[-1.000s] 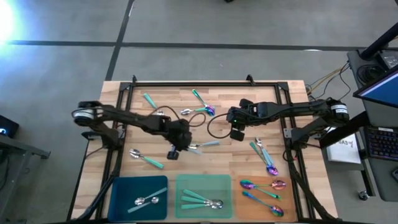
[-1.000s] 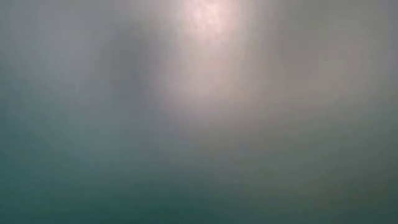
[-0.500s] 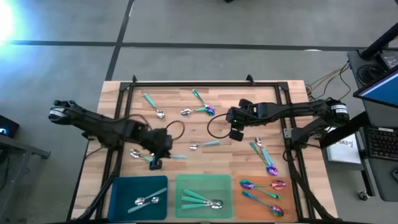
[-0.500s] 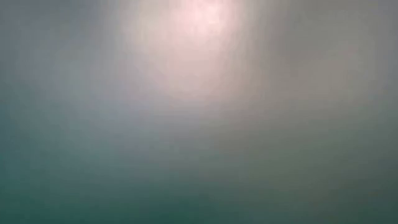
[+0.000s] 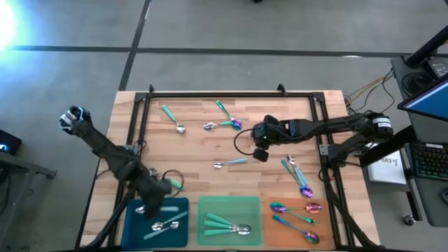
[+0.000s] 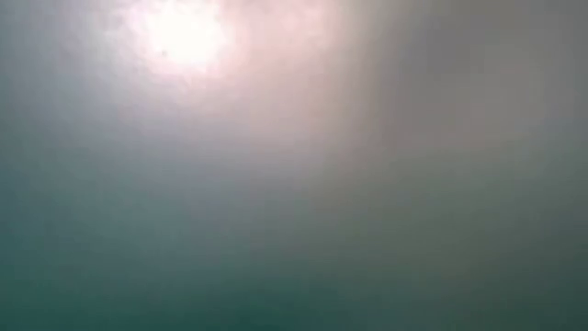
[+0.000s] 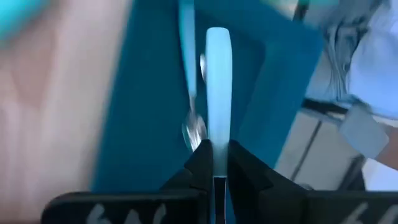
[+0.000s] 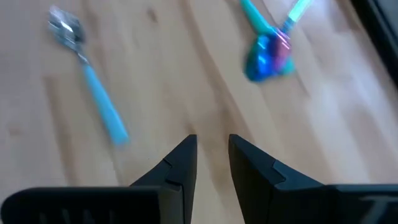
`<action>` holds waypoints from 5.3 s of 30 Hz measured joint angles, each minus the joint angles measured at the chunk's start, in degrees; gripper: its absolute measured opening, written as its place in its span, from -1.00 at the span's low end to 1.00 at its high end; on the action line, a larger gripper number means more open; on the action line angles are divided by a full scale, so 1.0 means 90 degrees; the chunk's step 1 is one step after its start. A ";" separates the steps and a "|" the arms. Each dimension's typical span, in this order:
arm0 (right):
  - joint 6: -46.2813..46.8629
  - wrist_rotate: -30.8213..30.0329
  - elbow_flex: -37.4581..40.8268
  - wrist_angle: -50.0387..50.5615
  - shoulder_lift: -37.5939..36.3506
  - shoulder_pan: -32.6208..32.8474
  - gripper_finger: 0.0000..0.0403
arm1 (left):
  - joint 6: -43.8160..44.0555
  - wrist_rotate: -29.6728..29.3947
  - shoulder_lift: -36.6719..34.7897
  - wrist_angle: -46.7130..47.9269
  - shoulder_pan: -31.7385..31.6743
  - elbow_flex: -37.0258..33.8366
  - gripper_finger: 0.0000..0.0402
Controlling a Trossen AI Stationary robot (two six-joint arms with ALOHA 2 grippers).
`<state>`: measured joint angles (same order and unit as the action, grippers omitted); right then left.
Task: Sort silverware by color (type)
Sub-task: Put the light blue spoon into the blue bin, then put the blue spoon into the orange bin
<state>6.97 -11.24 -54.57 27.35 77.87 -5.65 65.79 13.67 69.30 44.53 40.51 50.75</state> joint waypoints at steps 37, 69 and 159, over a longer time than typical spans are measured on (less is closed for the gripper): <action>0.0276 0.0303 0.0273 -0.1032 0.0381 0.0000 -0.59 | -0.0620 -0.2577 0.0303 0.0180 0.0372 -0.0120 -0.69; 0.0347 0.0297 -0.0642 -0.0798 0.0900 -0.0826 -0.59 | -0.2840 -0.4608 0.0075 0.1373 -0.2965 -0.0901 -0.69; -0.0777 0.0811 -0.4115 -0.0400 0.3481 -0.1367 -0.95 | -0.5592 -0.4632 0.0027 -1.1718 -0.4142 -0.4904 -0.69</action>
<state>-0.02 -3.94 -91.61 23.75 109.19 -17.96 15.46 -28.01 69.55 -60.93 3.23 6.61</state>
